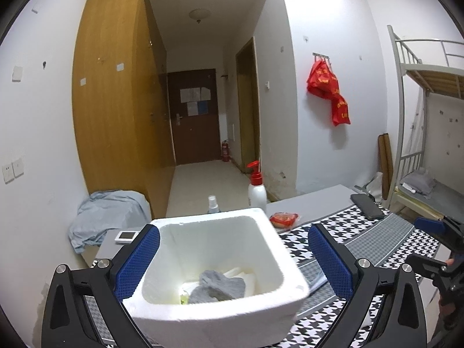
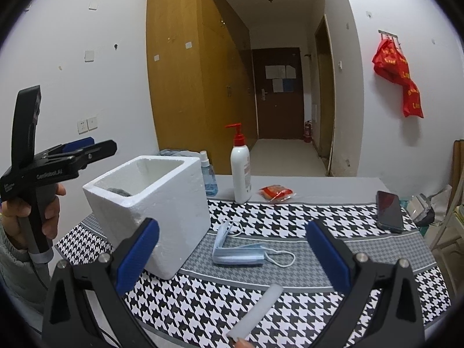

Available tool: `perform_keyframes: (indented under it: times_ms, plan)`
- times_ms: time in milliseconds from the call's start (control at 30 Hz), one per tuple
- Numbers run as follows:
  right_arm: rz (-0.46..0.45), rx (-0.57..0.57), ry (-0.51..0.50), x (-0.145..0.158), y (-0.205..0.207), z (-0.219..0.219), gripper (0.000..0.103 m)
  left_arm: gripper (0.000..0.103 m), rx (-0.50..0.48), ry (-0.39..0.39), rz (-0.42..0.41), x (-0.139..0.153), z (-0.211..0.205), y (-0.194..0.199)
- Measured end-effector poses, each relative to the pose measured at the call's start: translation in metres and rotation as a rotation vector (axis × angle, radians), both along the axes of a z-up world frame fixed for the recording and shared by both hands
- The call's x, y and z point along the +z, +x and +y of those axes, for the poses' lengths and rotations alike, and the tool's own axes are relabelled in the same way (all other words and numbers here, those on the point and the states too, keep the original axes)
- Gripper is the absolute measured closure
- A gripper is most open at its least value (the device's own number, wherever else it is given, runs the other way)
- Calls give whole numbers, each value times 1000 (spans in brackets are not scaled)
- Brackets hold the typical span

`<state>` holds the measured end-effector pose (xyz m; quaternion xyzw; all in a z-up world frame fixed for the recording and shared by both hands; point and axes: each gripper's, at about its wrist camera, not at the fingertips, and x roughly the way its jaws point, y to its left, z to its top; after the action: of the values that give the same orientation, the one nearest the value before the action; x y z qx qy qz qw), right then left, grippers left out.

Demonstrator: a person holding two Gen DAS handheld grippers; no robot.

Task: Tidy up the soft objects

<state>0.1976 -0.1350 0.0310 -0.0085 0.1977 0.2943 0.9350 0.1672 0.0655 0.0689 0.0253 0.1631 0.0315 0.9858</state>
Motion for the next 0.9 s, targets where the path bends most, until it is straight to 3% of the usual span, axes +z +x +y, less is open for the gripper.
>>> perform_keyframes:
  times_ms: [900]
  plan:
    - [-5, -79, -8, -12, -44, -44, 0, 1, -149, -28, -15, -33, -74, -29]
